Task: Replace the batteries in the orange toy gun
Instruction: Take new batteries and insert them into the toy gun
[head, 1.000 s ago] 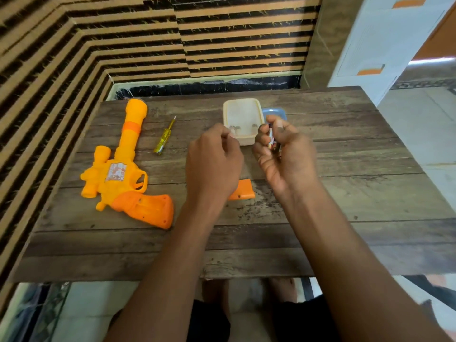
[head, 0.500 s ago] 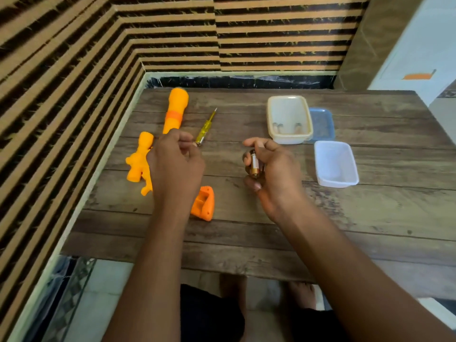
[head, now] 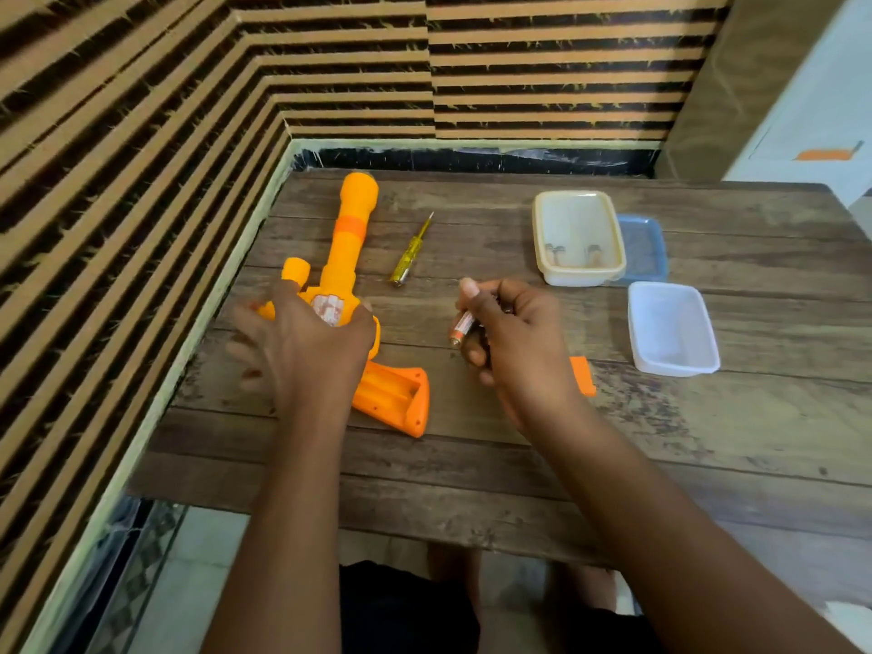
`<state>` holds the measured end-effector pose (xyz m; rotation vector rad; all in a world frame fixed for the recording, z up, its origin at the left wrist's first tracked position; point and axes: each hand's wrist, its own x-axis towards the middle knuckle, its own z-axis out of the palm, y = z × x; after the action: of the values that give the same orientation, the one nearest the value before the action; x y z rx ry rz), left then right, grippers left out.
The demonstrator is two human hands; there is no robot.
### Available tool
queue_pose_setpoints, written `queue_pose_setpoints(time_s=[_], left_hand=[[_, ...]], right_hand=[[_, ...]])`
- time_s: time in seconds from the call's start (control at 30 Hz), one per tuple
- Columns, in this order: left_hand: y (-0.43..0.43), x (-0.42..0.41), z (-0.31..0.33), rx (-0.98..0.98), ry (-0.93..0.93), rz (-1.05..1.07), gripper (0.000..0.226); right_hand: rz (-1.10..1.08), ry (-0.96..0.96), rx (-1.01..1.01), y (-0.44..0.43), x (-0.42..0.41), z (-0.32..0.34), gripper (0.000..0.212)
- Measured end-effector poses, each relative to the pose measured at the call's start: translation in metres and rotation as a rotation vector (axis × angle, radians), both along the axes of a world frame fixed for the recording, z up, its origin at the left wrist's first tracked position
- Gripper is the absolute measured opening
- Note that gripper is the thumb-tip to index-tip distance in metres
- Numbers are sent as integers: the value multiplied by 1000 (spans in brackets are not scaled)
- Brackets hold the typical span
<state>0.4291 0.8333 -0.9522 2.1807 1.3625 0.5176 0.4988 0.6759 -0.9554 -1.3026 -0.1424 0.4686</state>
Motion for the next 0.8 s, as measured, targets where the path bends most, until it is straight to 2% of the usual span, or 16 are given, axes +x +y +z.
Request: queue_pose_setpoints(time_s=[0.1,0.2,0.4,0.53,0.67,0.8], left_hand=[[5,-5,-7,-105,-75,9,96],[5,-10,-7,-106,-93,21,109],[1,-11,1,-181,-210,78,114],[3,-4,0,-265,-381,145,102],[-4,2,-3,-479,-615,227,93],[-18,10,0,-669,-810,279,108]], right_hand=[[28,-45,-82,3,-4,-3,22],[43,-22,-86,7,-7,-8,22],[58,88,-63,16,-13,-18,23],[41,152,24,17,-12,-13,23],[-20,-50,-18,6,-6,0,23],[-84,-297,-127,-2,-5,13,14]])
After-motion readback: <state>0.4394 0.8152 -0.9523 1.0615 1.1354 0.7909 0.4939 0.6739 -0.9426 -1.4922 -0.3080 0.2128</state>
